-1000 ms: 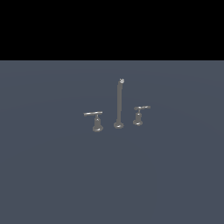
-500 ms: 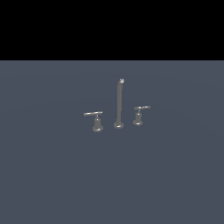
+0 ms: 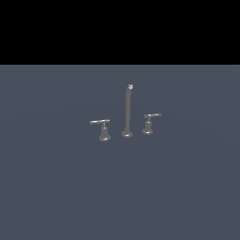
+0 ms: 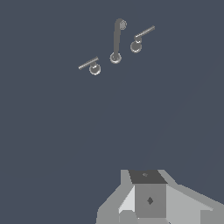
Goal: Turn on the faucet by rotating a designated handle.
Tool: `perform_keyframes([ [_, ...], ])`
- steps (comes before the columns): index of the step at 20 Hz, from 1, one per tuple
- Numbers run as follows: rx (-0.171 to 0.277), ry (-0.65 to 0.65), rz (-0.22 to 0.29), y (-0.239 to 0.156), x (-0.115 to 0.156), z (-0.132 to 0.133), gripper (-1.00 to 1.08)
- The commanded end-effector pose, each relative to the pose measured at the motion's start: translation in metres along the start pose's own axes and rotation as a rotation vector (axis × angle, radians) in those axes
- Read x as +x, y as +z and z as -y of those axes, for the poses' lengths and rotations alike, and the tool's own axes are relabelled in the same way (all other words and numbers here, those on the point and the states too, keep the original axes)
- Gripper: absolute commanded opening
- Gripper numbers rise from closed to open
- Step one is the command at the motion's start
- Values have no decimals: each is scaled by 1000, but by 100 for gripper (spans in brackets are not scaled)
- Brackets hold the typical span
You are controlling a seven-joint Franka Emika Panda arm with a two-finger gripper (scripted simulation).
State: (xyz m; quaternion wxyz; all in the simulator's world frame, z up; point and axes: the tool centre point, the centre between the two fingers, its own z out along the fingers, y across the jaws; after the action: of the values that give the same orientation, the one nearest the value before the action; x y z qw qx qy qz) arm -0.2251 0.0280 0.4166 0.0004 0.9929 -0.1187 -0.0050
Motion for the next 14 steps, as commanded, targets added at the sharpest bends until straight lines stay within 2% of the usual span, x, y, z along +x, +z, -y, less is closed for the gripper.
perform_keyframes([
  [1,1,51,0,16,6,12,-100],
  [14,7,321,0,98,50,69,-100],
])
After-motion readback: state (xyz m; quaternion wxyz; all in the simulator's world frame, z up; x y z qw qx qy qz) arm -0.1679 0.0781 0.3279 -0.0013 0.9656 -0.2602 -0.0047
